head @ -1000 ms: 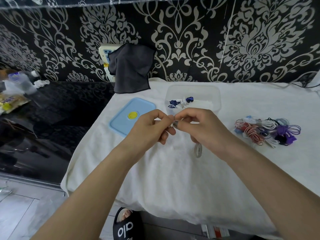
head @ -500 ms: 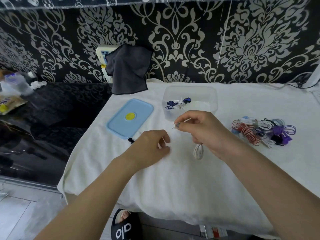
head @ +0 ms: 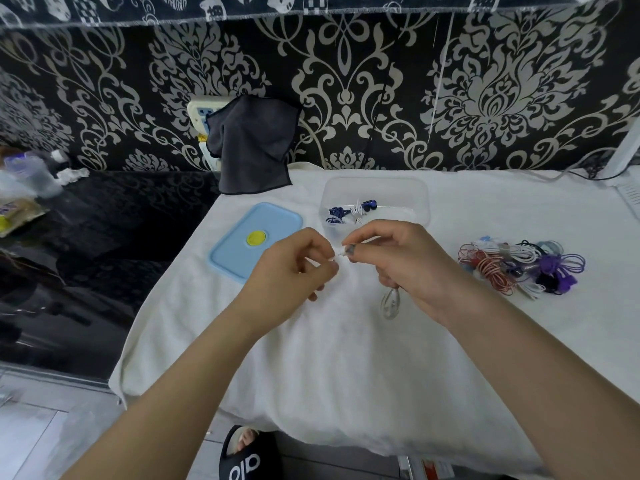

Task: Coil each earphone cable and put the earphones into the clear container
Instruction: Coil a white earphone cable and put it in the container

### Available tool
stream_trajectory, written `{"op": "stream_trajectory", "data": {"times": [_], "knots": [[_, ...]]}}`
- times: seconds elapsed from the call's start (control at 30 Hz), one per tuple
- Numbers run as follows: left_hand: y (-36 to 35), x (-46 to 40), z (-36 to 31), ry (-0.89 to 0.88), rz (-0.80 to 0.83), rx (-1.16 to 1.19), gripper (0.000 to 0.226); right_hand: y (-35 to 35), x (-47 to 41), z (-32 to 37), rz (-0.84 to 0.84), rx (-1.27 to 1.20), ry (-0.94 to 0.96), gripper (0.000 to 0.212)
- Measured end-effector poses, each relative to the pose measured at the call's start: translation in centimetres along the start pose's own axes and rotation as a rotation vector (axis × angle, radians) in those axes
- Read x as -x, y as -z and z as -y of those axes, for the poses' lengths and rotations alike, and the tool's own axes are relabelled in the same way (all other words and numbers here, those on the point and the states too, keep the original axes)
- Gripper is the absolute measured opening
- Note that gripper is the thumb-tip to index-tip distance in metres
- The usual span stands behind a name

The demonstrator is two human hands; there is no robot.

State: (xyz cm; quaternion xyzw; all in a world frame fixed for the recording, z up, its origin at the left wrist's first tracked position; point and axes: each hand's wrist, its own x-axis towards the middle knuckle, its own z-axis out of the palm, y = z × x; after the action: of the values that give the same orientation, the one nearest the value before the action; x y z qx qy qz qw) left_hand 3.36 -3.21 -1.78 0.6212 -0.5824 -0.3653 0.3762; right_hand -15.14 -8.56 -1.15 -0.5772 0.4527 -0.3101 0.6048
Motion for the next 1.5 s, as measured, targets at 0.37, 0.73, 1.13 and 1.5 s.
{"op": "stream_trajectory", "data": {"times": [0.37,0.73,1.13,1.5], "knots": [[0.2,0.0,-0.5,-0.040,-0.016,0.068,0.012,-0.5,0.2,0.1,-0.028,0.055,0.082,0.004],[0.4,0.2,-1.0,-0.034,-0.035,0.107,0.011,-0.4,0.4,0.5,-0.034,0.034,0.046,0.005],[0.7,0.6,-1.6,-0.094,-0.013,0.101,0.014,-0.2,0.6,0.9,-0.022,-0.034,0.019,0.006],[1.0,0.8,-2.1,-0.136,0.006,0.169,0.017,0.5,0.7,1.8,0.123,-0.296,-0.192,0.014]]}}
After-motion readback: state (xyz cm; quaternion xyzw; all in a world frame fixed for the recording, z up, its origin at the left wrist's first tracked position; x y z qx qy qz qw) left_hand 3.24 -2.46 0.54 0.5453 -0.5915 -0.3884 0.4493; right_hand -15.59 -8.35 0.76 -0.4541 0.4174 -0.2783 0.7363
